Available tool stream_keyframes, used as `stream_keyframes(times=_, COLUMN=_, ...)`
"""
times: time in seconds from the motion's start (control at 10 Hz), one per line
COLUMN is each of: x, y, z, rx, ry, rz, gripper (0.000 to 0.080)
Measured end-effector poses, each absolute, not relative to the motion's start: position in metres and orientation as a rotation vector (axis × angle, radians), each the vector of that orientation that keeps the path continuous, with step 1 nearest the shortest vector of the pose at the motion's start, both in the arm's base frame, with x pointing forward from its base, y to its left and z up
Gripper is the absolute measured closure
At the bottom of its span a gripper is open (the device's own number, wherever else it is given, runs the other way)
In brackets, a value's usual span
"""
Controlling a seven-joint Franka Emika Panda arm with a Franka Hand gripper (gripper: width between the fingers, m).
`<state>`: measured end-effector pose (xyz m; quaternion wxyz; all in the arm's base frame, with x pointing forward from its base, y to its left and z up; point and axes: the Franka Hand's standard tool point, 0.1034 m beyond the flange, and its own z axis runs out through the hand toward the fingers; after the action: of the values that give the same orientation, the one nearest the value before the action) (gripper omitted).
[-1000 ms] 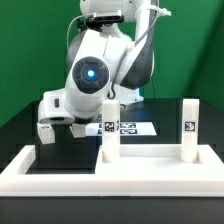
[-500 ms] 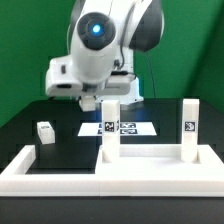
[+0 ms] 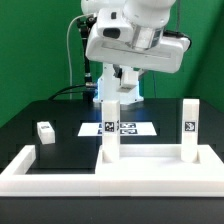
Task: Assemble desk
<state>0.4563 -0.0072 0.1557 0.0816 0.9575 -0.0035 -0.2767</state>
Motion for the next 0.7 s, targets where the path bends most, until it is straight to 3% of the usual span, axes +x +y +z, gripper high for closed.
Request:
stream_keyframes(times=0.2, x=0.452, y=-0.003, z=0.154, rx=2.940, ry=0.010, rz=-0.663, gripper=0.0512)
stream_keyframes(times=0.3, x=0.465, y=-0.008, z=0.141, rx=2.965, ry=0.008, rz=-0.565, gripper=0.0512)
stream_keyframes(times=0.5, x=0.518, y=0.002, z=0.161, rx=3.022, ry=-0.006, rz=-0.291, gripper=0.0512)
stream_keyframes(times=0.7, x=0.543, y=-0.009, z=0.165, rx=3.034, ry=0.036, rz=-0.137, gripper=0.0512)
